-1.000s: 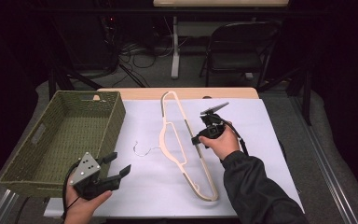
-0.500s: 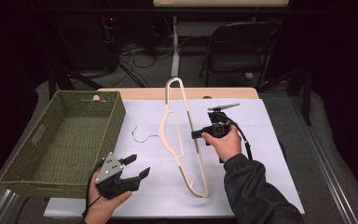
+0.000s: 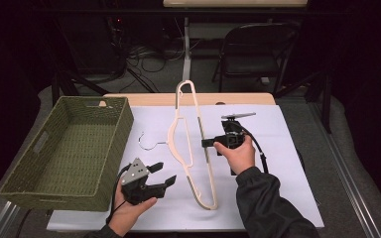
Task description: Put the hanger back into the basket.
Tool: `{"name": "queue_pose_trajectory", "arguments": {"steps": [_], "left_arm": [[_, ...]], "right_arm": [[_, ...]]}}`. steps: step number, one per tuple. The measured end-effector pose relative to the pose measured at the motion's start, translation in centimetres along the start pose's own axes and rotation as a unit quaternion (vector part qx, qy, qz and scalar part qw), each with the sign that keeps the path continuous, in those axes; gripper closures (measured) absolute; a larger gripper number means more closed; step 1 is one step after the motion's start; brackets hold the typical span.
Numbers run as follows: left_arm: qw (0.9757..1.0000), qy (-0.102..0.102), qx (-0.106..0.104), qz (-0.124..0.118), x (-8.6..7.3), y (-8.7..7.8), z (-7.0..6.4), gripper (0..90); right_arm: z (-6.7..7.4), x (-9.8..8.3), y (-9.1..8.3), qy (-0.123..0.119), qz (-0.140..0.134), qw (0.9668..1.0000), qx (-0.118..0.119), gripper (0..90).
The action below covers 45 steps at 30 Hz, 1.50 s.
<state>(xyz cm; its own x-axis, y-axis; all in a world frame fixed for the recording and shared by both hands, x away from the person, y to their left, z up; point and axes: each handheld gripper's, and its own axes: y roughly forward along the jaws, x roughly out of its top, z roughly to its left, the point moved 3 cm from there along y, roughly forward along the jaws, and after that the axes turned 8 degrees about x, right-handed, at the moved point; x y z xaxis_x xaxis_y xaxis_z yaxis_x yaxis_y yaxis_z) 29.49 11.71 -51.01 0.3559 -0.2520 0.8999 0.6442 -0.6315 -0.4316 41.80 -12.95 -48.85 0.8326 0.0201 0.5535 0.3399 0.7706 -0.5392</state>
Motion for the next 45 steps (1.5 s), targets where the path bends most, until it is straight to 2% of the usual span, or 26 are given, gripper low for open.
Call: {"name": "queue_pose_trajectory", "arguments": {"steps": [6,18,21,26,29,38,45], "left_arm": [[0.9999,-0.002,-0.015,0.008,0.1,1.1,-0.7,35.1],[0.998,-0.044,-0.04,0.02,0.7,3.0,-1.2,35.1],[0.9977,-0.051,-0.04,0.019,0.9,3.5,-1.3,35.1],[0.998,-0.05,-0.033,0.022,1.1,4.3,-1.5,35.0],[0.9973,-0.062,-0.03,0.024,1.0,4.8,-1.5,35.8],[0.9972,-0.07,-0.012,0.021,1.0,5.9,-1.5,46.9],[0.9966,-0.078,-0.012,0.024,0.8,6.3,-1.6,56.0]], "right_arm": [[-0.1,-0.2,0.2,0.001,0.001,1.0,0.0,79.8],[0.1,-0.3,0.3,0.0,-0.003,1.0,0.003,79.8],[0.1,-0.3,0.4,-0.002,-0.002,1.0,0.004,79.7],[0.1,-0.5,0.6,0.001,-0.002,1.0,0.006,79.8],[0.2,-0.5,0.7,0.0,-0.004,1.0,0.008,79.7],[0.2,-0.6,0.8,0.0,-0.001,1.0,0.009,79.7],[0.2,-0.7,0.9,0.001,-0.007,0.9999,0.013,79.7]]}}
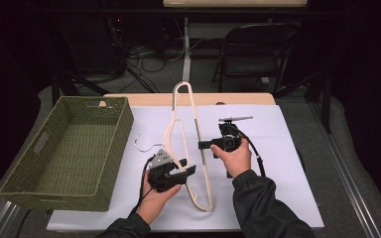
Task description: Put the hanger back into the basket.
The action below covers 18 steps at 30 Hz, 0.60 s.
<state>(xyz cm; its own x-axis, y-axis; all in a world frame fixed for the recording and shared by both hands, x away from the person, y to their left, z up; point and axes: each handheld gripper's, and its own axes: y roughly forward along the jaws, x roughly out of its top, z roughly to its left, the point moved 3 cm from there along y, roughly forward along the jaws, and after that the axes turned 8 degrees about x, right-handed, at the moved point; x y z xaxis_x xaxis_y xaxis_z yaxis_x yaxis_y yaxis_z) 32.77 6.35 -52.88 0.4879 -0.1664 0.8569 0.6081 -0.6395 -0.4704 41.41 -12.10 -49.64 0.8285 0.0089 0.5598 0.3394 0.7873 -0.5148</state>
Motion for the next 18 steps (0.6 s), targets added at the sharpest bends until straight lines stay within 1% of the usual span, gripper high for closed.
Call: {"name": "queue_pose_trajectory", "arguments": {"steps": [2,6,10,14,16,17,18], "left_arm": [[1.0,-0.002,0.0,0.004,-0.06,0.06,-0.02,58.8],[1.0,-0.008,0.002,0.0,-0.09,0.12,-0.06,64.3],[0.9999,-0.005,0.009,0.003,-0.14,0.1,-0.07,71.5],[0.9999,-0.007,0.008,0.007,-0.18,0.11,-0.09,74.9],[0.9999,-0.004,0.01,0.009,-0.21,0.11,-0.1,78.5],[0.9999,-0.006,0.008,0.009,-0.22,0.09,-0.12,80.8],[0.9999,-0.006,0.008,0.009,-0.21,0.06,-0.12,80.9]], "right_arm": [[0.0,-0.03,0.04,0.001,-0.003,1.0,0.002,79.7],[-0.02,-0.11,0.09,0.003,-0.003,1.0,0.004,79.7],[-0.05,-0.21,0.16,0.002,-0.003,1.0,0.003,79.7],[0.02,-0.18,0.16,0.003,-0.005,1.0,0.005,79.7],[0.01,-0.22,0.17,0.007,-0.003,0.9999,0.011,79.7],[0.03,-0.24,0.16,0.006,0.0,0.9999,0.009,79.7],[0.06,-0.26,0.2,0.006,-0.003,0.9999,0.009,79.7]]}}
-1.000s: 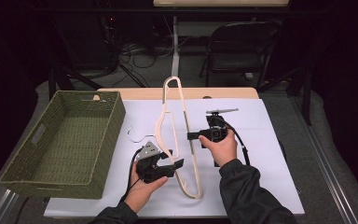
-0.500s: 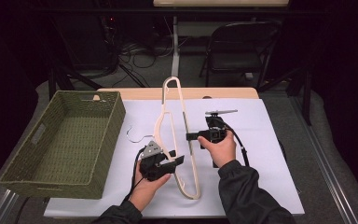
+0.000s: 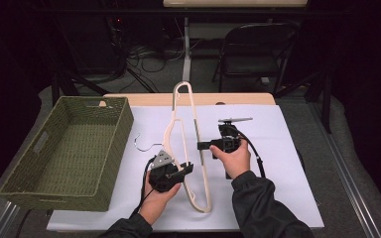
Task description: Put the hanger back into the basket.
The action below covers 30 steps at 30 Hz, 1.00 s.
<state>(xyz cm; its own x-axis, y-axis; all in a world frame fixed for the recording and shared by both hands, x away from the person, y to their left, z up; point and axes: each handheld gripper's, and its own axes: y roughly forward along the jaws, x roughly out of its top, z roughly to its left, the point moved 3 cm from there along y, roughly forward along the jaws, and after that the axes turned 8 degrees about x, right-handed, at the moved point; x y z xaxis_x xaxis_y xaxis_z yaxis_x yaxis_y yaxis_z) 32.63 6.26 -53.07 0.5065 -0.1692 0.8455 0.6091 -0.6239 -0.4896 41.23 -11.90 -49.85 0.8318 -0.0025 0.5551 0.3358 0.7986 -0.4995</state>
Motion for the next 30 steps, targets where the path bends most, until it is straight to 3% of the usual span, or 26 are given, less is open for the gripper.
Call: {"name": "queue_pose_trajectory", "arguments": {"steps": [8,14,30], "left_arm": [[1.0,0.0,-0.001,-0.007,0.12,-0.26,0.09,82.0],[0.9995,-0.029,-0.01,-0.001,0.08,-0.23,0.14,81.9],[0.9988,-0.047,-0.012,-0.005,0.35,-0.59,0.68,84.4]], "right_arm": [[-0.14,-0.09,-0.02,0.008,-0.001,0.9999,0.007,79.5],[-0.39,-0.27,0.21,0.012,-0.002,0.9999,0.009,79.1],[-0.36,-0.33,0.26,0.008,-0.001,0.9999,0.007,77.7]]}}
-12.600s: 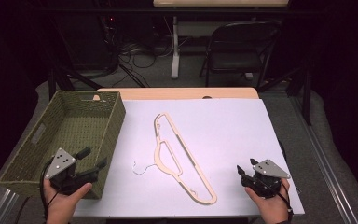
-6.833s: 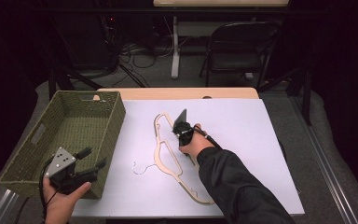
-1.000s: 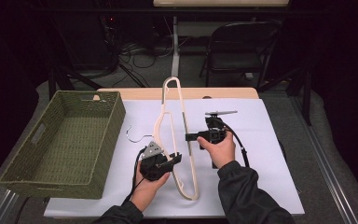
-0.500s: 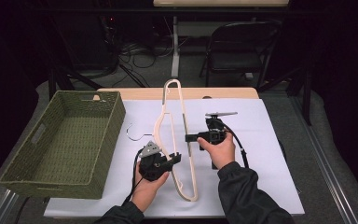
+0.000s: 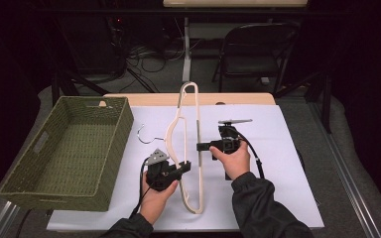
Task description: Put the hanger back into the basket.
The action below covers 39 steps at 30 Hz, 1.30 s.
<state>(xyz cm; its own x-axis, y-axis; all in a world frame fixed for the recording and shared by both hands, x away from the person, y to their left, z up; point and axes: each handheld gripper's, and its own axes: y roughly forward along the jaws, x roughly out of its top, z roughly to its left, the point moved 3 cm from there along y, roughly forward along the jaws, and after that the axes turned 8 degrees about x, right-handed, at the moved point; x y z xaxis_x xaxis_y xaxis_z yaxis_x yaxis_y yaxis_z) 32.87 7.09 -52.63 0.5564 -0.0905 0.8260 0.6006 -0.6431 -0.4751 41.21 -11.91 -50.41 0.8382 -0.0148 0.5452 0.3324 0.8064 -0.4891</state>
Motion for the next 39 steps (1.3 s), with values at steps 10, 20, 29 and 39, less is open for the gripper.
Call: {"name": "queue_pose_trajectory", "arguments": {"steps": [10,20,29,39], "left_arm": [[0.9996,-0.026,-0.012,-0.001,0.2,-0.1,0.3,85.6],[0.9977,-0.061,-0.03,0.006,0.5,-0.1,1.0,87.0],[0.9977,-0.065,-0.018,0.007,0.8,-0.6,1.6,87.3],[0.9983,-0.055,0.002,0.02,1.4,-0.9,1.8,87.3]], "right_arm": [[0.0,-0.1,0.0,-0.001,-0.002,1.0,0.0,76.8],[0.2,-0.1,-0.1,-0.018,0.002,0.9997,-0.014,73.4],[0.4,0.0,-1.0,-0.036,-0.016,0.9989,-0.025,61.5],[0.0,-0.2,-1.5,-0.086,-0.013,0.995,-0.05,53.8]]}}
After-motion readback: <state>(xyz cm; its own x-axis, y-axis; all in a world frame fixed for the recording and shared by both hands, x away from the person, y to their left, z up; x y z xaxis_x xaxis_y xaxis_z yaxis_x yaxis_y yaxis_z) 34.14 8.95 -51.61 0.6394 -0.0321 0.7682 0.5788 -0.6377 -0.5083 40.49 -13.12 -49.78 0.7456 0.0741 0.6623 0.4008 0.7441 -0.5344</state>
